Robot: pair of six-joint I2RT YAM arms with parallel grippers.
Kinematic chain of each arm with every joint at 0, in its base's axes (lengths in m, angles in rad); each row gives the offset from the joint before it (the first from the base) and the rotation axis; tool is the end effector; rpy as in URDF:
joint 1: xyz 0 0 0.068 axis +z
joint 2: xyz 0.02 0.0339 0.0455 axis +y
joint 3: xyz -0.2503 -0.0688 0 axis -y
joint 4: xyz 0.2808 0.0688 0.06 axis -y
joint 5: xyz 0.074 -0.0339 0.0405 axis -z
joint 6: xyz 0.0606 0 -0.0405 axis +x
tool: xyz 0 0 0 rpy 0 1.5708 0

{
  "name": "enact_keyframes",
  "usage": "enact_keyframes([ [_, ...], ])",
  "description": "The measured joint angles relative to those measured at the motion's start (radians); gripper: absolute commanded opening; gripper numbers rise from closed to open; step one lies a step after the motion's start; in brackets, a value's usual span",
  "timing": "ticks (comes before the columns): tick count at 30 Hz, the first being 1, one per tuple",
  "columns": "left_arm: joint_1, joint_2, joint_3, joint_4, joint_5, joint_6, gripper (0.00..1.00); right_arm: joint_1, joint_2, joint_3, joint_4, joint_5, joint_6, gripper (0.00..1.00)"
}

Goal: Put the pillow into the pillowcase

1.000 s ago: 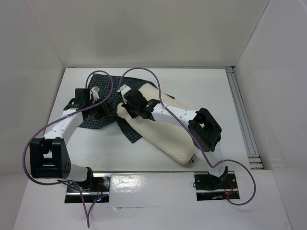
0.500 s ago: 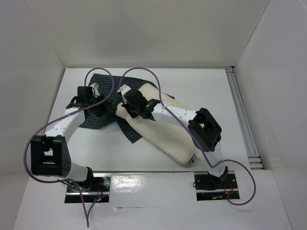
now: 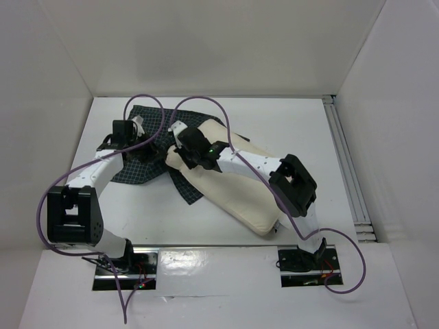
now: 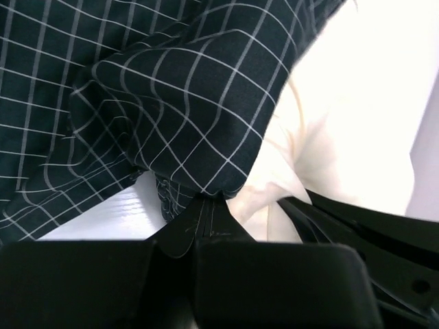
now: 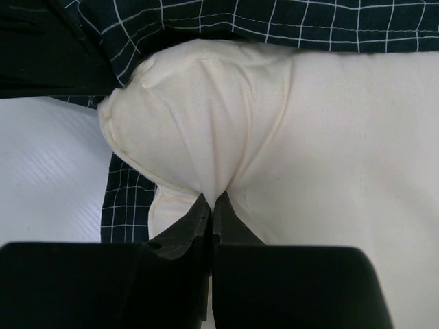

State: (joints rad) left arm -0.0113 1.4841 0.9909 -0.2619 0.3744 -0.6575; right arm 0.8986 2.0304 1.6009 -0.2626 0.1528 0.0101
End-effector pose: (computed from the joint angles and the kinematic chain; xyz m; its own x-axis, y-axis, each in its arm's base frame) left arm 0.3688 -0.0263 0.1934 -0.7116 -0.5608 -0.4232 -0.1997 0.7390 -0.6434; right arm 0.3275 0.3968 0.1900 -0.4044 -0.4922 -0.7708 -0.6963 0.7121 -0.0894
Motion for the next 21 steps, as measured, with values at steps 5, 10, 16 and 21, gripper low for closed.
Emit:
enact_keyframes([
  [5,0.0,-0.013,0.005,0.002,0.057,0.022,0.0,0.0,0.005,0.025,-0.024,0.007,0.0,0.0],
  [10,0.0,-0.047,0.005,-0.001,0.122,0.036,0.0,0.0,0.014,0.051,-0.048,0.021,0.0,0.0],
  [16,-0.009,-0.075,0.005,-0.025,0.172,0.064,0.0,-0.014,0.03,0.119,-0.096,0.043,0.0,0.0],
  [21,-0.011,-0.085,0.02,-0.037,0.197,0.086,0.0,-0.032,0.042,0.198,-0.127,0.051,0.0,0.0],
])
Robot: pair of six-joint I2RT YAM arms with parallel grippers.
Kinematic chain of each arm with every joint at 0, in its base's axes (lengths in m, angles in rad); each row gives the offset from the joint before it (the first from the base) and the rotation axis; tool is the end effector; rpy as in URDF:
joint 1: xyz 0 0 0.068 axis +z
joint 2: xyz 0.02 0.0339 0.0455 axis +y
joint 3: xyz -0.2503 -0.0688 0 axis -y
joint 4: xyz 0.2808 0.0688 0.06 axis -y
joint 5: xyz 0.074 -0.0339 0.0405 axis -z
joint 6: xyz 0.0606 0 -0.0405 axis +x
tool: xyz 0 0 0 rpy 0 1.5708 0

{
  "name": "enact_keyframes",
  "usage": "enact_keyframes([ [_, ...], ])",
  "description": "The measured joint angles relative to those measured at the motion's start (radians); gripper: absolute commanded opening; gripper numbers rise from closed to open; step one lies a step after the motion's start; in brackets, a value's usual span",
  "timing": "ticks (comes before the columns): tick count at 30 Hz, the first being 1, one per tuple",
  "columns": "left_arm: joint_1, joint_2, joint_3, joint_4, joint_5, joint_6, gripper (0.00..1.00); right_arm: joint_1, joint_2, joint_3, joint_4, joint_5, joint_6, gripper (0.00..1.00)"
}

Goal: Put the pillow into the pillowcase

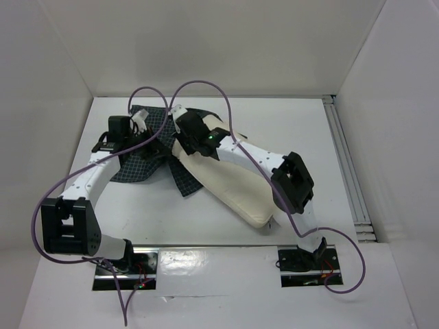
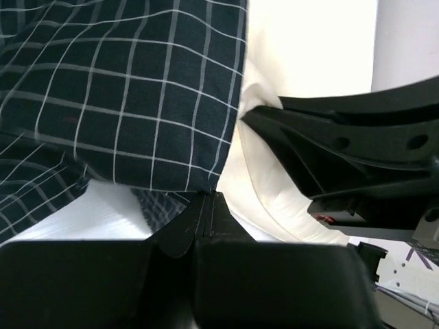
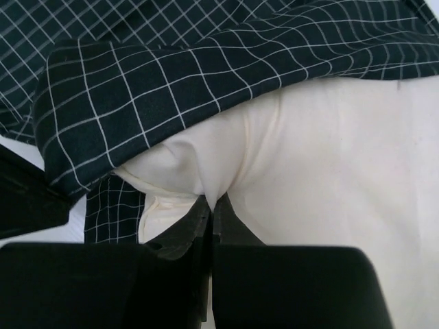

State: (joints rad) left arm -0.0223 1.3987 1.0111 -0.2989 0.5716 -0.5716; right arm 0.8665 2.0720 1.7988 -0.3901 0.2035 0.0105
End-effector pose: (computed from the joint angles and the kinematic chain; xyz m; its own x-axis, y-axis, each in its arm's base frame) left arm 0.3556 -0.0407 0.2303 -0.7694 -0.4379 -0.4650 0.0248 0.7070 -0.7068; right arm 0.3537 0.3974 0.2329 -0.4054 -0.4613 -0.7892 -0.6390 0.7604 -0.1162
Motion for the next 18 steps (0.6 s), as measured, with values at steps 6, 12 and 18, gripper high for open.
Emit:
enact_keyframes([
  [6,-0.003,0.0,0.039,-0.011,0.01,0.024,0.0,-0.001,0.036,0.061,0.0,-0.002,0.012,0.0],
  [12,-0.003,0.0,0.039,-0.05,0.013,0.023,0.0,-0.001,0.083,-0.007,0.065,-0.034,0.068,0.0],
  [18,-0.003,0.002,0.039,-0.053,0.02,0.018,0.0,-0.001,0.042,-0.151,0.224,-0.035,0.109,0.0],
])
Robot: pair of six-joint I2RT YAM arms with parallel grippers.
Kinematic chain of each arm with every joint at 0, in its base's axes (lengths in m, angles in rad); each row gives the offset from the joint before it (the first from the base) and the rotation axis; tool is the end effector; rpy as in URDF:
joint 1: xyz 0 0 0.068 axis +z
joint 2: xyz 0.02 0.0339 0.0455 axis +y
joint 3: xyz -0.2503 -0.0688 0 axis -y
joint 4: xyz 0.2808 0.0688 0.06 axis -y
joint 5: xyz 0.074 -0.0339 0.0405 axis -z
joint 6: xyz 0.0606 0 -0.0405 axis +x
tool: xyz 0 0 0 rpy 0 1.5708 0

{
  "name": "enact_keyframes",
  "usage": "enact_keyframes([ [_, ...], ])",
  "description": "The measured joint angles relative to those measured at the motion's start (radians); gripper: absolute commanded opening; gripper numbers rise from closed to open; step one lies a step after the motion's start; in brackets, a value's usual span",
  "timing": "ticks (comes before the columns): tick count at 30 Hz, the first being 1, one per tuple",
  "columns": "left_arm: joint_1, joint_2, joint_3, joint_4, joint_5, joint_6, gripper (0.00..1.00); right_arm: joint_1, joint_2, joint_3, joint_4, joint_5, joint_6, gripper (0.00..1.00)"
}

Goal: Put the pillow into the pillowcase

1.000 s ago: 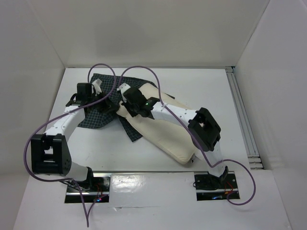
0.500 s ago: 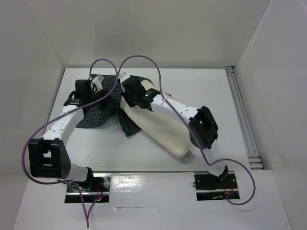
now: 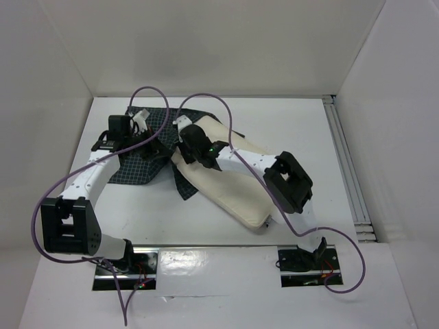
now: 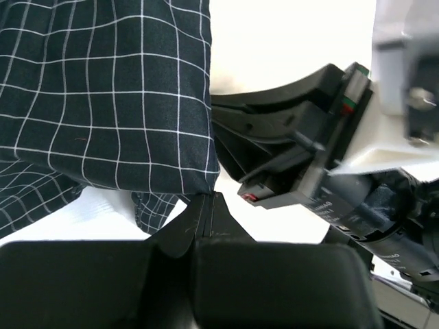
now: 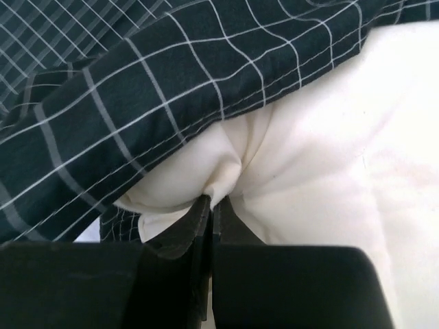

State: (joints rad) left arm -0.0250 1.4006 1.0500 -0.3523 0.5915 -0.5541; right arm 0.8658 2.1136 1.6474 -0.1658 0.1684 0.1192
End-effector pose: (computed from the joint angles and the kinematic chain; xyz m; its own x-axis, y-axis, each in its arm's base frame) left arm 0.3558 -0.0427 0.2397 -0.7842 -0.4173 -0.4591 0.0393 0.7051 -0.7080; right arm 0.3544 0.4009 0.1762 -0.4590 -0.3585 -0.8129 -0.6130 0.7901 -0.0024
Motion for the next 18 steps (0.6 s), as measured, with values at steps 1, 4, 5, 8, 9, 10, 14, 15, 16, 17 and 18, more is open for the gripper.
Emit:
enact_keyframes([
  [1,0.0,0.002,0.0,0.0,0.01,0.0,0.0,0.0,-0.022,-0.039,0.037,-0.001,0.005,0.0],
  [4,-0.003,0.012,0.001,-0.009,0.021,0.006,0.16,0.0,-0.098,-0.152,0.139,-0.005,0.02,0.0],
  [5,-0.007,0.02,0.009,-0.029,0.017,0.014,0.22,0.0,-0.119,-0.181,0.168,-0.008,0.024,0.02],
  [8,-0.018,0.052,0.061,-0.109,0.003,0.048,0.39,0.0,-0.166,-0.244,0.239,-0.014,0.042,0.33],
  [9,-0.021,0.06,0.084,-0.134,-0.008,0.057,0.4,0.0,-0.172,-0.249,0.249,-0.022,0.047,0.41],
  [10,-0.023,0.064,0.102,-0.152,-0.014,0.064,0.44,0.0,-0.174,-0.248,0.257,-0.029,0.048,0.52],
  [14,-0.026,0.066,0.184,-0.217,-0.042,0.101,0.49,0.0,-0.192,-0.247,0.248,-0.031,0.046,0.66],
  [15,-0.025,0.066,0.202,-0.228,-0.046,0.108,0.46,0.0,-0.2,-0.247,0.242,-0.024,0.045,0.66],
  [16,-0.023,0.066,0.222,-0.24,-0.047,0.111,0.45,0.0,-0.211,-0.245,0.231,-0.014,0.043,0.66],
  [17,-0.021,0.066,0.24,-0.249,-0.047,0.114,0.42,0.0,-0.225,-0.241,0.212,0.002,0.043,0.67],
  [18,-0.017,0.066,0.256,-0.256,-0.047,0.114,0.38,0.0,-0.238,-0.239,0.196,0.021,0.043,0.69],
])
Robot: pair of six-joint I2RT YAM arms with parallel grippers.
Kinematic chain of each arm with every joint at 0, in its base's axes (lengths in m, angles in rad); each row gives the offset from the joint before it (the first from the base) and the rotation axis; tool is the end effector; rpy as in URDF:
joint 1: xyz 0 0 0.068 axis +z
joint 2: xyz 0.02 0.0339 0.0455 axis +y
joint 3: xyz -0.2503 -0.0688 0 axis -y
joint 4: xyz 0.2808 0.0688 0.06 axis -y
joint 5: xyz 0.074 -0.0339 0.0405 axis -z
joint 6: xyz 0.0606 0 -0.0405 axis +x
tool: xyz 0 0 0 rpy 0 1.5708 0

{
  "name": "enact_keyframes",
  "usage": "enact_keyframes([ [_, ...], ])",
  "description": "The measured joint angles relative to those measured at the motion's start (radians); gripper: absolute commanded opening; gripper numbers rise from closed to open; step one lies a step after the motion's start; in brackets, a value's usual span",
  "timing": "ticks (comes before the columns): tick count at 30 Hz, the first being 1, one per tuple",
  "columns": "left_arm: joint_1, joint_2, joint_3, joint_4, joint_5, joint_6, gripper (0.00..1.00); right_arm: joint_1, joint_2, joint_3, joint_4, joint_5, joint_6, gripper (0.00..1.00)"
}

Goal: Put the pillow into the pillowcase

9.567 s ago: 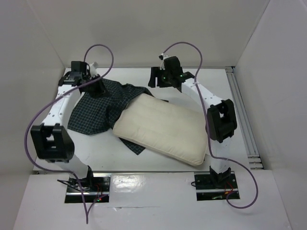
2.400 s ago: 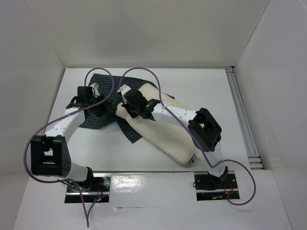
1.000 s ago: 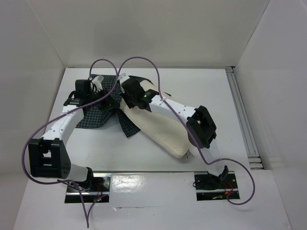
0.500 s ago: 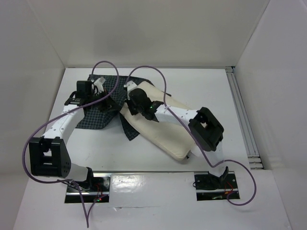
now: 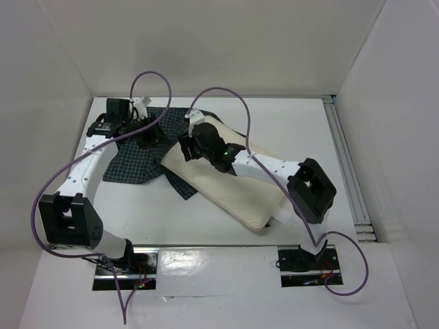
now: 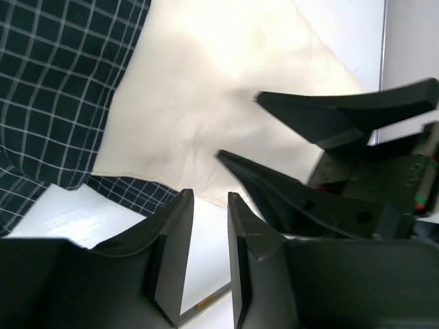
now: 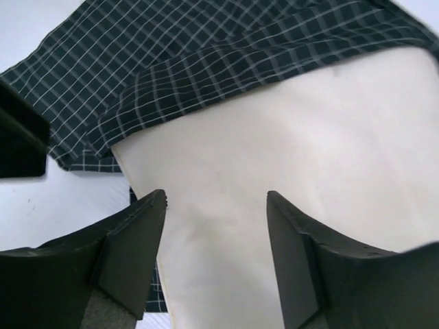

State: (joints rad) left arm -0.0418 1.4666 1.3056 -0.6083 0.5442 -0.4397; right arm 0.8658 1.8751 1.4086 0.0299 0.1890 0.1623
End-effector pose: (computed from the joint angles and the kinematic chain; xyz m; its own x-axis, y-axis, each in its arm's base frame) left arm 0.3695 -0.0469 0.2891 -0.8023 -0.3309 -0.4968 0.0728 0.7718 -0.6317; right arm 0.3287 0.3687 0.2231 -0.3735 -0.1940 -0.9071 -0.5851 0.8081 0.0680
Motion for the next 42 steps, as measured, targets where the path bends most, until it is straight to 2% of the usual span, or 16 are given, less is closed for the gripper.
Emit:
enact_keyframes([
  [3,0.009,0.0,0.039,-0.011,0.0,0.015,0.38,0.0,-0.062,0.0,-0.064,0.085,0.0,0.73],
  [5,0.01,0.012,0.064,-0.016,-0.004,0.017,0.48,-0.004,-0.102,0.006,-0.118,0.153,0.013,0.74],
  [8,-0.013,0.071,0.12,-0.017,-0.061,0.018,0.56,-0.062,-0.14,0.045,-0.248,0.224,0.087,0.76],
  [11,-0.069,0.168,0.188,-0.011,-0.164,0.015,0.58,-0.219,-0.167,0.055,-0.37,0.22,0.2,0.76],
  [12,-0.09,0.201,0.206,-0.011,-0.204,0.015,0.6,-0.283,-0.183,0.035,-0.396,0.213,0.231,0.91],
  [16,-0.179,0.328,0.289,-0.011,-0.38,0.015,0.62,-0.563,-0.295,-0.158,-0.454,0.113,0.349,0.93],
  [19,-0.227,0.404,0.349,-0.006,-0.484,0.016,0.63,-0.669,-0.385,-0.293,-0.512,0.055,0.414,0.94],
  [30,-0.328,0.575,0.521,0.085,-0.815,0.07,0.67,-0.761,-0.531,-0.485,-0.547,-0.156,0.496,0.98],
  [39,-0.343,0.739,0.674,0.116,-0.834,0.124,0.72,-0.764,-0.533,-0.586,-0.477,-0.267,0.515,0.99],
  [42,-0.342,0.792,0.744,0.117,-0.834,0.13,0.65,-0.764,-0.533,-0.591,-0.462,-0.283,0.513,0.99],
])
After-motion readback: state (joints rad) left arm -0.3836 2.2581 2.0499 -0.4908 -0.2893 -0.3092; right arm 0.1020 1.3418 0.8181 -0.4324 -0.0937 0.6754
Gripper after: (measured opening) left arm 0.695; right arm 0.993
